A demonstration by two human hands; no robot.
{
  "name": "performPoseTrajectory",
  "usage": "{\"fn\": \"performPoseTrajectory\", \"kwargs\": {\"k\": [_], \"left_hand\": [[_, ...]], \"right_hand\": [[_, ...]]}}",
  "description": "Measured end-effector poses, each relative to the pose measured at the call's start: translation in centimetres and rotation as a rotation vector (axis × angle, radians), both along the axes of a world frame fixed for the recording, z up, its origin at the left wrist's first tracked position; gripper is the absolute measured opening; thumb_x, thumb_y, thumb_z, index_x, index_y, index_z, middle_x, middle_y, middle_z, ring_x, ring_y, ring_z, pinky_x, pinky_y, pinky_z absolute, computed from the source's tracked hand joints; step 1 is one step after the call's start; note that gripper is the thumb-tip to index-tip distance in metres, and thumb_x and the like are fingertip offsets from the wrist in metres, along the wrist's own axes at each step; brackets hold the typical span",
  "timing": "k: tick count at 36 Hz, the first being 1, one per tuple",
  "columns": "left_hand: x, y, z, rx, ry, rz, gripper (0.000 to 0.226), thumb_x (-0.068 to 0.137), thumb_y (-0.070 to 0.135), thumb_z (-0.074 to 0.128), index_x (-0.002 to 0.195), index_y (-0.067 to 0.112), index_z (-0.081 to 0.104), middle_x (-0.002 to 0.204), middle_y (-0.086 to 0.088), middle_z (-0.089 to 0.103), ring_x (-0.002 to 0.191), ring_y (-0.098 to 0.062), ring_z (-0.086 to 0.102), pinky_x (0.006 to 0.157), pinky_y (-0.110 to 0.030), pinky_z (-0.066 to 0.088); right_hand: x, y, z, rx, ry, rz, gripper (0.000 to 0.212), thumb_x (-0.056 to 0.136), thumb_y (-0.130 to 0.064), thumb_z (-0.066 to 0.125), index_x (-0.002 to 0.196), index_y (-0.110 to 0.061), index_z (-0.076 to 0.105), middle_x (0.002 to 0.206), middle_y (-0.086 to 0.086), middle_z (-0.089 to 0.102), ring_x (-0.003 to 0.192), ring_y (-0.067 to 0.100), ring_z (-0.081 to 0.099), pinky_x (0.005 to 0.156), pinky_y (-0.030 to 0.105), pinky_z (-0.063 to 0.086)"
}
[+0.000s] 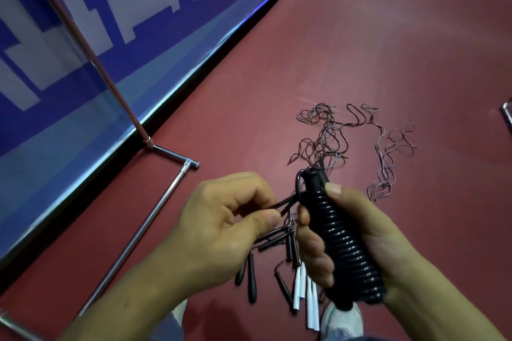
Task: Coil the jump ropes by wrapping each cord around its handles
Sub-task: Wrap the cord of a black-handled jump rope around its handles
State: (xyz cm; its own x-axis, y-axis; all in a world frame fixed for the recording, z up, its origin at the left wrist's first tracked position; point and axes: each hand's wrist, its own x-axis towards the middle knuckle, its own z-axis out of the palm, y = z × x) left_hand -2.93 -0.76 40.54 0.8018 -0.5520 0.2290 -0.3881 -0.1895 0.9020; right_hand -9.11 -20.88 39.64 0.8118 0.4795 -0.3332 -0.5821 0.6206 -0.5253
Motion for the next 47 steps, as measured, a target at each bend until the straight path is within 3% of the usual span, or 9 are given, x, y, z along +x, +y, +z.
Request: {"fn": "performPoseTrajectory", "kwargs": {"k": [6, 18, 24, 27, 32, 37, 40, 43, 47], "left_hand": [[-0.1, 1.1, 0.1, -0.158, 0.293, -0.034, 0.008, 0.082, 0.009, 0.068, 0.074, 0.011, 0.07, 0.072, -0.011, 0.071, 0.065, -0.025, 0.067, 0.063, -0.032, 0.056], [1.9, 1.0, -0.7, -0.004, 0.37, 0.029, 0.011, 0.09, -0.006, 0.068, 0.081, -0.001, 0.067, 0.069, -0.013, 0.072, 0.062, -0.034, 0.067, 0.064, -0.035, 0.058], [0.6, 1.2, 0.0, -0.021, 0.421, 0.023, 0.014, 0.088, 0.004, 0.074, 0.076, 0.001, 0.068, 0.068, -0.014, 0.072, 0.057, -0.023, 0.065, 0.061, -0.031, 0.055], [-0.2, 0.7, 0.5, 0.011, 0.433, 0.034, 0.014, 0.08, 0.023, 0.069, 0.074, 0.01, 0.069, 0.068, -0.01, 0.073, 0.058, -0.023, 0.064, 0.063, -0.042, 0.055], [-1.7, -0.7, 0.9, 0.044, 0.373, 0.015, 0.016, 0.078, 0.026, 0.065, 0.072, 0.011, 0.065, 0.065, -0.006, 0.071, 0.059, -0.032, 0.061, 0.061, -0.05, 0.054], [-1.6, -0.8, 1.1, 0.016, 0.318, 0.011, 0.014, 0.079, 0.025, 0.066, 0.069, 0.015, 0.064, 0.064, -0.004, 0.069, 0.059, -0.031, 0.058, 0.059, -0.046, 0.05], [-1.9, -0.9, 0.8, 0.044, 0.227, -0.007, 0.016, 0.079, 0.022, 0.067, 0.067, 0.014, 0.06, 0.065, -0.004, 0.063, 0.059, -0.027, 0.054, 0.055, -0.037, 0.046], [-2.9, -1.3, 0.5, 0.082, 0.072, -0.032, 0.021, 0.08, 0.017, 0.068, 0.065, 0.014, 0.053, 0.068, 0.0, 0.054, 0.057, -0.015, 0.048, 0.054, -0.025, 0.039], [-2.5, -1.1, -0.1, 0.09, 0.077, -0.035, 0.022, 0.081, 0.018, 0.069, 0.066, 0.017, 0.053, 0.068, 0.002, 0.053, 0.056, -0.016, 0.048, 0.054, -0.032, 0.041]], "right_hand": [[1.1, 0.2, 0.2, -0.465, -0.075, -0.095, 0.042, 0.086, -0.045, 0.064, 0.088, -0.003, 0.066, 0.07, 0.022, 0.054, 0.051, 0.026, 0.051, 0.051, 0.032, 0.047], [0.0, 1.1, 1.3, -0.412, -0.096, -0.09, 0.047, 0.081, -0.045, 0.068, 0.089, 0.001, 0.065, 0.069, 0.023, 0.053, 0.051, 0.026, 0.049, 0.049, 0.032, 0.045], [0.7, 0.1, 0.7, -1.095, -0.208, -0.116, 0.043, 0.097, -0.04, 0.062, 0.082, 0.0, 0.062, 0.065, 0.016, 0.064, 0.052, 0.027, 0.057, 0.05, 0.036, 0.046], [0.8, 0.2, 0.1, -1.255, -0.254, -0.085, 0.037, 0.099, -0.036, 0.058, 0.082, -0.003, 0.06, 0.066, 0.015, 0.068, 0.05, 0.022, 0.058, 0.049, 0.035, 0.046], [0.7, 0.4, -0.4, -1.479, -0.333, -0.059, 0.041, 0.096, -0.049, 0.055, 0.08, -0.012, 0.059, 0.068, 0.007, 0.071, 0.047, 0.012, 0.06, 0.046, 0.023, 0.045], [0.7, 0.6, -0.2, -1.511, -0.348, -0.089, 0.062, 0.08, -0.07, 0.04, 0.082, -0.01, 0.057, 0.071, 0.009, 0.07, 0.05, 0.014, 0.062, 0.051, 0.032, 0.048], [0.9, 0.8, -0.6, -1.406, -0.279, -0.119, 0.057, 0.092, -0.058, 0.047, 0.085, -0.002, 0.056, 0.066, 0.01, 0.068, 0.047, 0.016, 0.059, 0.049, 0.033, 0.047], [0.6, 1.2, -0.9, -1.447, -0.304, -0.148, 0.049, 0.096, -0.05, 0.05, 0.081, -0.004, 0.056, 0.054, 0.002, 0.057, 0.042, 0.01, 0.053, 0.044, 0.019, 0.039], [0.5, 1.0, -1.1, -1.358, -0.22, -0.131, 0.044, 0.101, -0.042, 0.051, 0.079, -0.004, 0.055, 0.052, -0.001, 0.062, 0.044, 0.016, 0.057, 0.046, 0.026, 0.044]]}}
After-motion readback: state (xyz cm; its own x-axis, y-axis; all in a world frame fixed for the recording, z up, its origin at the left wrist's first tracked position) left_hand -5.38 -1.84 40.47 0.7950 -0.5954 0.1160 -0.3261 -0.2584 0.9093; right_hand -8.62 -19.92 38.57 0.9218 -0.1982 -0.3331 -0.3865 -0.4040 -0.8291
